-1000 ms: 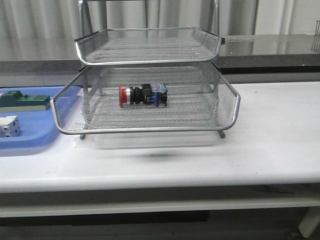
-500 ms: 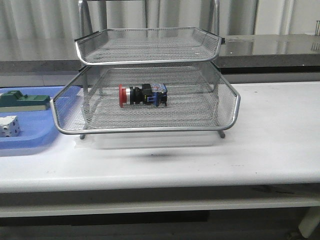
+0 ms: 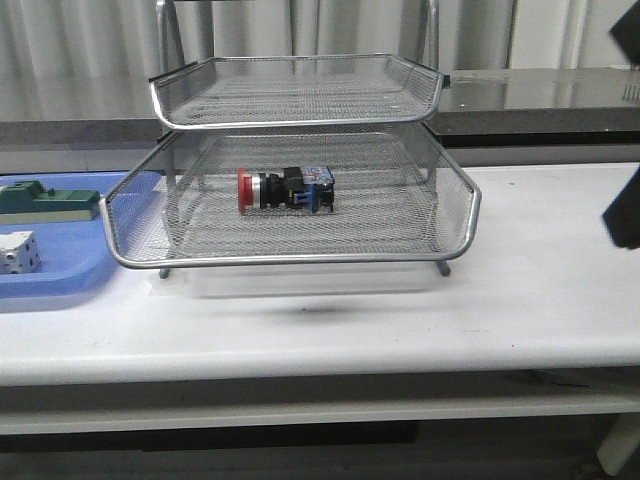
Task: Place button on rack with both arms
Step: 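Reach the right gripper to the front edge of the middle tray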
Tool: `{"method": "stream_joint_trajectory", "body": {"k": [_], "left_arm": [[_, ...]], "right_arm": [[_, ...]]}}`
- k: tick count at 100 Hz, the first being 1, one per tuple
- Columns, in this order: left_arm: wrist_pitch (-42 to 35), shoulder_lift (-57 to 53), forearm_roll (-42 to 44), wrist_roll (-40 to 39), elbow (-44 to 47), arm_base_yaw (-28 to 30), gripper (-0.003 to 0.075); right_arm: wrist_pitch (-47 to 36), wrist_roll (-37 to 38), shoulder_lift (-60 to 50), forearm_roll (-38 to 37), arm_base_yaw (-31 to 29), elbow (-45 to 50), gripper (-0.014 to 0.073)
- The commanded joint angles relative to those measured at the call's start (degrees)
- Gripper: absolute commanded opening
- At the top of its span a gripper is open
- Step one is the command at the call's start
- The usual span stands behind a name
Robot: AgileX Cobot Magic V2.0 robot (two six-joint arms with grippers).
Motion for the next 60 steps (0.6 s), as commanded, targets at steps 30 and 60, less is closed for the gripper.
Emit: {"method": "stream_joint_trajectory", "body": {"k": [30, 60], "left_arm": [[-4.4, 0.4, -0.7, -0.6, -1.5, 0.1, -0.0021], [-4.4, 0.4, -0.7, -0.6, -1.5, 0.1, -0.0021]], "right_arm": [[-15.9, -0.9, 15.3, 7.7, 11.3, -3.2, -0.0067], [-19.0, -0.9, 25.0, 7.8, 16.2, -10.8, -0.0067]]}}
